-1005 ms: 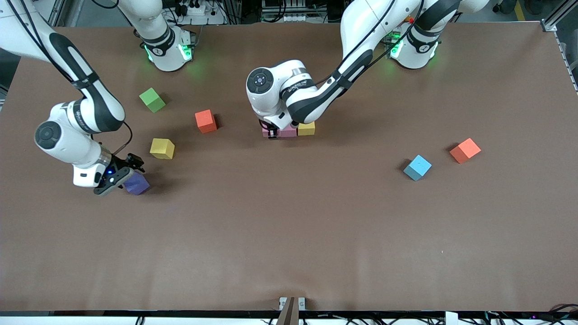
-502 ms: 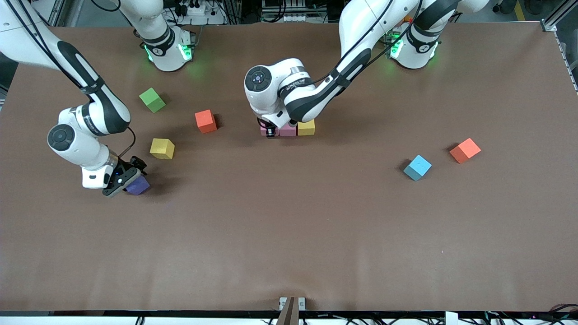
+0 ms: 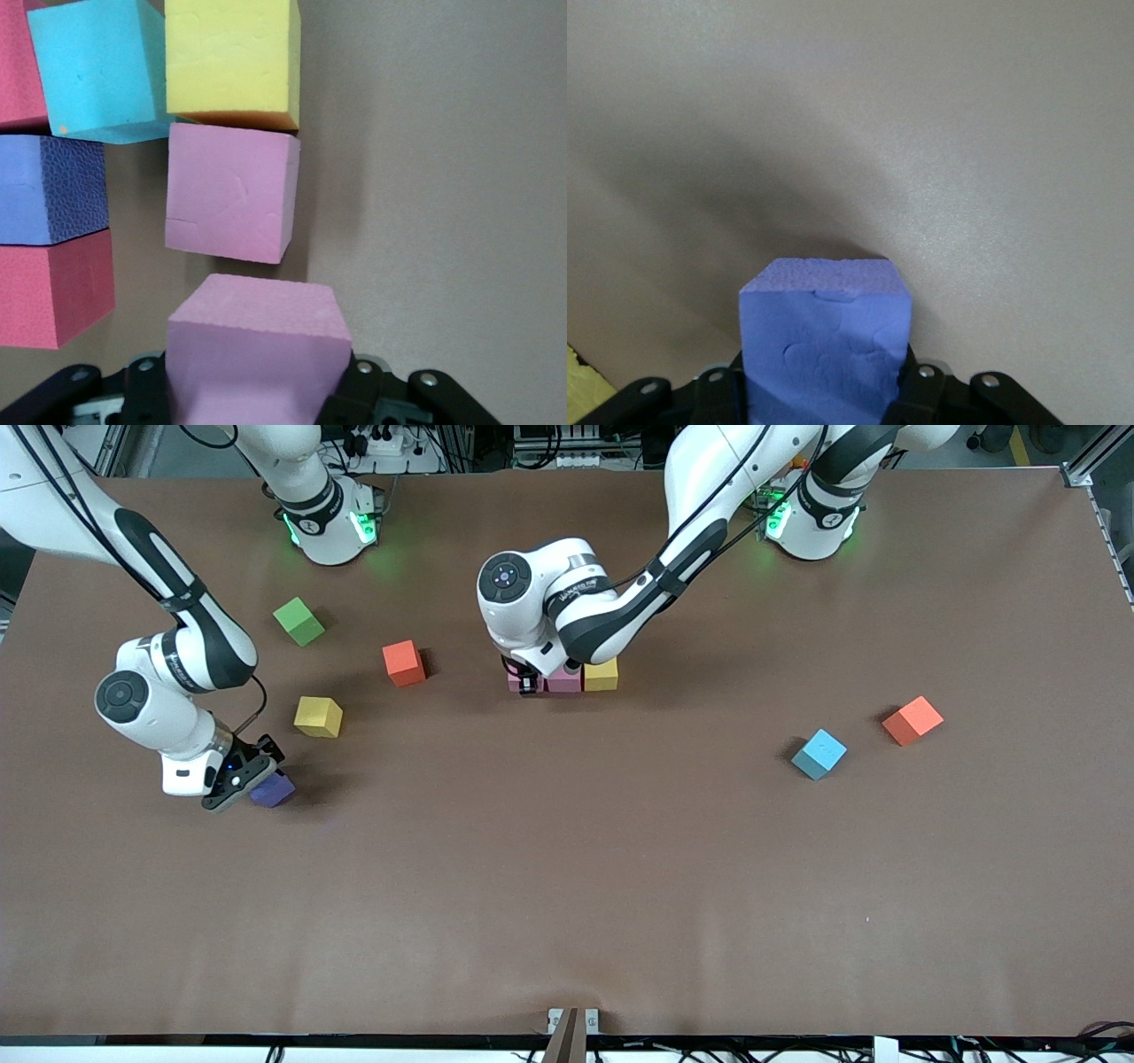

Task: Form number 2 with 11 blocks
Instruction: 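Place the pink cube by the other pink while the right gripper lifts purple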

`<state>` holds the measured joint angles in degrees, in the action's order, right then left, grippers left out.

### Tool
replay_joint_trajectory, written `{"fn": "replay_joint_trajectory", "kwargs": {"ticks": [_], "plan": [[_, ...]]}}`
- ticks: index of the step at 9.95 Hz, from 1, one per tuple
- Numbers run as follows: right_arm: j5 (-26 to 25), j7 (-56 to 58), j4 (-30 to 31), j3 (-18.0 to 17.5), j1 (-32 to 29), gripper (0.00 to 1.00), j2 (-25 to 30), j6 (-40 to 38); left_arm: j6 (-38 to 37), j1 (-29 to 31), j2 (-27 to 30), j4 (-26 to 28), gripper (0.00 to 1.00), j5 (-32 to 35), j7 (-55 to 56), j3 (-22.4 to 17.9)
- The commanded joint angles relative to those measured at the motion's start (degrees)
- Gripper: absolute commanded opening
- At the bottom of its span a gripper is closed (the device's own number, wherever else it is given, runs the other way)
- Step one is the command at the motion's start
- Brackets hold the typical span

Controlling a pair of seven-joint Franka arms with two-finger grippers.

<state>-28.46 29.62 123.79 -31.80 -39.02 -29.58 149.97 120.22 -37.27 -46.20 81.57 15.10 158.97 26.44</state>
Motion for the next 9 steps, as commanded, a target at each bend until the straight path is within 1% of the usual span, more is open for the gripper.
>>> {"fn": "replay_joint_trajectory", "kwargs": {"ticks": [1, 3, 5, 6, 9], "plan": [[-0.99, -1.85, -0.21, -0.62, 0.52, 0.47, 3.46, -2.30, -0.16, -1.49, -1.26, -1.06, 0.00, -0.15, 10.04, -0.43], [-0.81, -4.81, -0.83, -5.78, -0.96, 0.47, 5.04, -6.34, -0.16, -1.49, -1.87, -0.97, 0.00, -0.15, 10.13, -0.43], [-0.72, -9.39, -0.92, -9.57, -0.71, 0.47, 6.90, -9.16, -0.16, -1.49, -2.66, -0.88, 0.00, -0.07, 10.92, -0.51], [-0.72, -11.84, -0.92, -10.38, -0.45, 0.47, 7.07, -9.26, -0.16, -1.49, -3.01, -0.80, 0.00, -0.07, 10.92, -0.51], [-0.54, -15.02, -0.83, -10.56, 1.40, 0.48, 6.99, -9.79, 1.16, -1.93, -3.90, -0.88, 0.00, 0.11, 11.01, -0.78]]}}
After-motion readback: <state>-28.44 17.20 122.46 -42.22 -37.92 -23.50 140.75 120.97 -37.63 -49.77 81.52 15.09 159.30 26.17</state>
